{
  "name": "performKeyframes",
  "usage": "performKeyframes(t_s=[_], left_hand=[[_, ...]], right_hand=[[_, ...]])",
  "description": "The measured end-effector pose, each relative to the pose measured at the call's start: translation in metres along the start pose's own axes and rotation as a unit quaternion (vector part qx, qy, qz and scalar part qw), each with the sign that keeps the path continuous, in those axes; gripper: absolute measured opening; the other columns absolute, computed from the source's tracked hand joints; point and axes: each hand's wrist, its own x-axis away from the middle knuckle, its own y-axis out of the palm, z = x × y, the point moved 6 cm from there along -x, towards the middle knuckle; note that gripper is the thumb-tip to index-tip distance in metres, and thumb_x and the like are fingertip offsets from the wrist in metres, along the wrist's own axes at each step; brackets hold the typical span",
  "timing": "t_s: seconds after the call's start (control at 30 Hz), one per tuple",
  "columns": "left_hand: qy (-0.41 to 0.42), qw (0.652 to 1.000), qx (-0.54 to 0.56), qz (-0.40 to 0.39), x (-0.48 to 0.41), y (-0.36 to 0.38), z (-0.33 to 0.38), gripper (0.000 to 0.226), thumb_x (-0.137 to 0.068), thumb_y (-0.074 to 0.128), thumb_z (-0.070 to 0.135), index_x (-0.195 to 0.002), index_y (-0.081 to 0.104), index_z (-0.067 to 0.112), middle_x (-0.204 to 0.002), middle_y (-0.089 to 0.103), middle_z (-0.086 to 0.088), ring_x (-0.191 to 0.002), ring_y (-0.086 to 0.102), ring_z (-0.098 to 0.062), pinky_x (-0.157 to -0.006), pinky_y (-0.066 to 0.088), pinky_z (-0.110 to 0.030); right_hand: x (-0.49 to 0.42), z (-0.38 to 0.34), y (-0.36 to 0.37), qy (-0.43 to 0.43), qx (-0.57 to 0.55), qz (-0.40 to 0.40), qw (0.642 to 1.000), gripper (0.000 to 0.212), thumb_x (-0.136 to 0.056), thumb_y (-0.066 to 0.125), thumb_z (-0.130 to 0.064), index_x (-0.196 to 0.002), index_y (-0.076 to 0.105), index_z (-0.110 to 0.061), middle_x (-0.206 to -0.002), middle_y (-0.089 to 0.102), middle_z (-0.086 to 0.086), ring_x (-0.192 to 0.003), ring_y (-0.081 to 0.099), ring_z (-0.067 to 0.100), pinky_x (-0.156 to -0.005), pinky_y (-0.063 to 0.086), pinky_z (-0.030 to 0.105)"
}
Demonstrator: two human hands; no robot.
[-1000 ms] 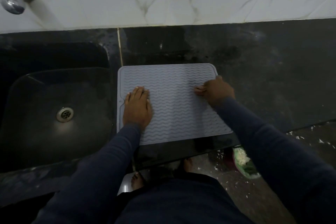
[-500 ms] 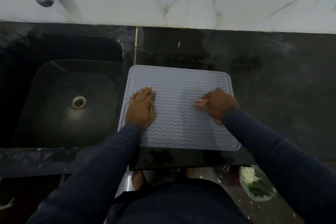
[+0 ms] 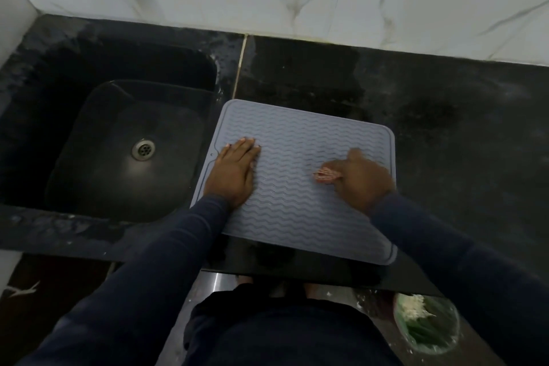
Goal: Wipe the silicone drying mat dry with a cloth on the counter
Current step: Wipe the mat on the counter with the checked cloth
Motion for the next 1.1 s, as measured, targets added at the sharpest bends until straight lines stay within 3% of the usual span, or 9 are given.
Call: performKeyframes(t_s=[0.13,0.23,0.37,0.47,0.6,0.7,0.8,0.93,1.1], left_hand=[[0.001,1.000,-0.003,0.001,0.001,-0.001,0.000,0.061,-0.088,0.024,0.033,-0.139,0.049,0.012,-0.149,0.043,-0.008,-0.140,0.034,-0.024,-0.119,0.015,-0.043],[0.003,1.000,-0.016,0.008,-0.001,-0.003,0.008,0.066,-0.083,0.023,0.035,-0.138,0.049,0.008,-0.148,0.043,-0.011,-0.140,0.034,-0.027,-0.118,0.014,-0.044],[-0.012,1.000,-0.018,-0.005,-0.005,-0.002,0.009,0.068,-0.078,0.033,0.036,-0.137,0.049,0.005,-0.148,0.042,-0.013,-0.142,0.031,-0.027,-0.118,0.007,-0.047],[0.014,0.999,-0.009,0.029,-0.001,-0.001,0.005,0.060,-0.083,0.029,0.027,-0.134,0.053,0.005,-0.145,0.046,-0.013,-0.139,0.036,-0.029,-0.118,0.009,-0.052],[0.024,0.999,0.008,0.022,-0.001,0.001,0.004,0.052,-0.088,0.035,0.017,-0.138,0.049,0.006,-0.148,0.042,-0.013,-0.141,0.032,-0.028,-0.119,0.009,-0.047],[0.026,0.999,0.019,0.032,-0.002,-0.002,0.004,0.056,-0.087,0.031,0.021,-0.138,0.048,0.006,-0.148,0.042,-0.012,-0.141,0.031,-0.027,-0.119,0.008,-0.044],[0.015,0.998,0.053,0.033,-0.001,-0.002,0.001,0.056,-0.086,0.030,0.019,-0.136,0.050,0.006,-0.148,0.042,-0.011,-0.141,0.031,-0.026,-0.119,0.006,-0.040],[0.002,0.994,0.104,0.032,-0.002,-0.005,-0.005,0.057,-0.083,0.030,0.016,-0.135,0.052,0.006,-0.148,0.043,-0.012,-0.141,0.032,-0.025,-0.119,0.005,-0.036],[0.017,0.995,0.092,0.022,0.001,-0.005,-0.003,0.057,-0.082,0.036,0.017,-0.135,0.053,0.006,-0.148,0.042,-0.012,-0.142,0.030,-0.026,-0.120,0.005,-0.039]], right_hand=[[-0.010,0.018,-0.010,0.063,-0.036,-0.025,0.997,0.040,-0.092,0.054,-0.050,-0.122,0.065,-0.025,-0.125,0.055,0.011,-0.112,0.055,0.031,-0.094,0.044,0.039],[-0.021,-0.040,0.004,0.037,-0.096,0.042,0.994,0.031,-0.094,0.055,-0.038,-0.123,0.064,-0.034,-0.127,0.051,0.012,-0.105,0.057,0.030,-0.091,0.046,0.035],[-0.010,-0.114,0.049,0.041,-0.070,0.016,0.997,0.038,-0.094,0.054,-0.031,-0.132,0.053,-0.035,-0.134,0.038,0.010,-0.105,0.057,0.034,-0.091,0.048,0.040],[0.009,-0.085,0.041,0.084,-0.078,0.037,0.993,0.038,-0.095,0.052,-0.032,-0.133,0.052,-0.038,-0.130,0.040,0.009,-0.106,0.057,0.035,-0.092,0.046,0.042],[0.052,-0.009,0.025,0.164,-0.001,0.050,0.985,0.040,-0.091,0.044,-0.046,-0.129,0.055,-0.042,-0.124,0.041,0.010,-0.104,0.057,0.039,-0.091,0.045,0.043],[0.054,0.012,0.010,0.246,-0.010,0.061,0.967,0.033,-0.090,0.051,-0.042,-0.119,0.065,-0.033,-0.127,0.043,0.013,-0.101,0.060,0.041,-0.088,0.052,0.049],[0.021,-0.056,0.017,0.152,-0.030,0.095,0.983,0.034,-0.094,0.050,-0.051,-0.114,0.064,-0.027,-0.123,0.047,0.011,-0.100,0.060,0.032,-0.089,0.051,0.042],[0.005,-0.135,0.047,0.087,-0.033,0.054,0.994,0.032,-0.096,0.047,-0.026,-0.127,0.056,-0.024,-0.129,0.041,0.010,-0.104,0.058,0.034,-0.084,0.046,0.039],[0.045,-0.021,0.024,0.169,0.006,0.076,0.983,0.037,-0.091,0.051,-0.053,-0.125,0.058,-0.042,-0.120,0.045,0.006,-0.101,0.058,0.033,-0.087,0.046,0.042]])
